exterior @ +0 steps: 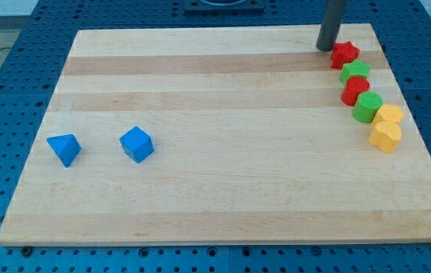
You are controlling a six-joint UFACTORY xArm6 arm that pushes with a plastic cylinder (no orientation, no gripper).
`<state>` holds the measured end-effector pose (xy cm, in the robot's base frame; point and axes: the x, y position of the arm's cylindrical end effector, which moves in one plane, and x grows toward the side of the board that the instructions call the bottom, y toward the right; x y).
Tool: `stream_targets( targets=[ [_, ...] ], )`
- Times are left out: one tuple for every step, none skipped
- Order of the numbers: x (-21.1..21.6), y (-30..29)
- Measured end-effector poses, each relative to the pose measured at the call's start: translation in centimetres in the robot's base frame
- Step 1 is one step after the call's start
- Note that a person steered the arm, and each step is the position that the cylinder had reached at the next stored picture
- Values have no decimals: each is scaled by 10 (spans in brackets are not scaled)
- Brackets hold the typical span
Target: Push the blue cube towards the bottom right of the board
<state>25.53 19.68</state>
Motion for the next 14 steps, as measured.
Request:
stream_targets(
  targets=[
    [6, 23],
    [12, 29],
    [13, 30],
    [-20, 22],
    [-43, -63],
    [-24, -194],
    [11, -317],
    [64, -409],
    [131, -464],
    [192, -491],
    [236, -490],
    [255, -441],
    [255, -378],
    [255, -354]
  ],
)
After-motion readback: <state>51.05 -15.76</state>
